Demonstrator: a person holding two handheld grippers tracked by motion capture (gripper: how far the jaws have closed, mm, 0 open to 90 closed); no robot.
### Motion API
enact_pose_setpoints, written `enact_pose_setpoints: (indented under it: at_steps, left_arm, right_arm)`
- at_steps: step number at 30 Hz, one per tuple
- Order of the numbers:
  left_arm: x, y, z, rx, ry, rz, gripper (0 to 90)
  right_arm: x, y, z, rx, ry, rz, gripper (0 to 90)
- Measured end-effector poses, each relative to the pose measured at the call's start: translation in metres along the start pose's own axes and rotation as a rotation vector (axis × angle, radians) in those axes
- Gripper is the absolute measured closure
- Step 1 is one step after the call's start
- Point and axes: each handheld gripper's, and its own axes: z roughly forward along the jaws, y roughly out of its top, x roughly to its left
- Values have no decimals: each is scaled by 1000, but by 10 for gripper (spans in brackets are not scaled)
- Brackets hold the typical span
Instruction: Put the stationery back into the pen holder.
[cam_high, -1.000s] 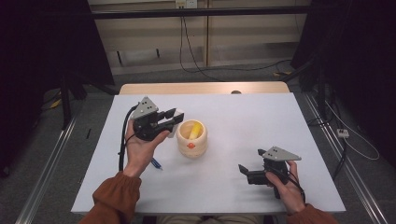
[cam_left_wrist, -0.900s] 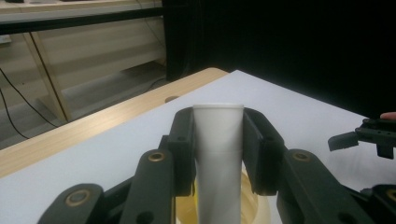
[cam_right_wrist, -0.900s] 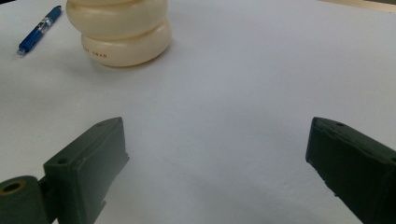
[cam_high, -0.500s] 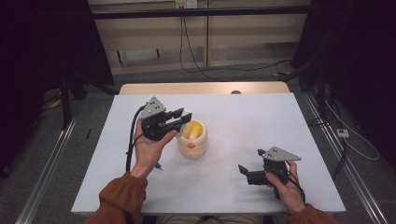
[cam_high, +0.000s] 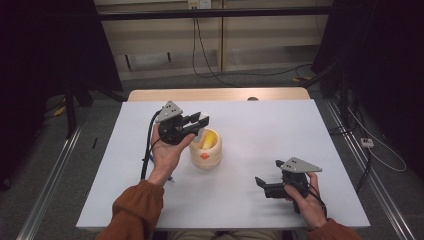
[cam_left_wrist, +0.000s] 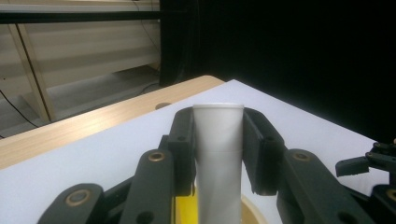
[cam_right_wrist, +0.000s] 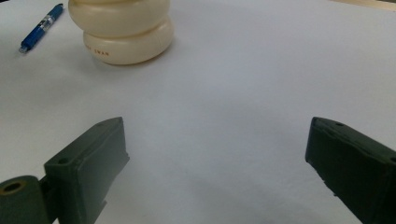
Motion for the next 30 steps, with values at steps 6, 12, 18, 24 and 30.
enact_pose_setpoints:
  at_steps: [6, 12, 18, 24, 30]
  left_arm:
    - [-1, -3, 10, 6, -13, -9, 675]
    - [-1, -3, 20, 13, -14, -4, 675]
    - [4, -11, 26, 14, -16, -29, 674]
    - [5, -17, 27, 29, -20, -22, 674]
    - [7, -24, 27, 32, -18, -32, 674]
  right_arm:
    - [0, 0, 0, -2, 0, 0, 48]
    - [0, 0, 0, -1, 3, -2, 48]
    - [0, 0, 0, -1, 4, -1, 48]
    - [0, 0, 0, -1, 4, -3, 48]
    - [0, 0, 0, 0, 5, -6, 48]
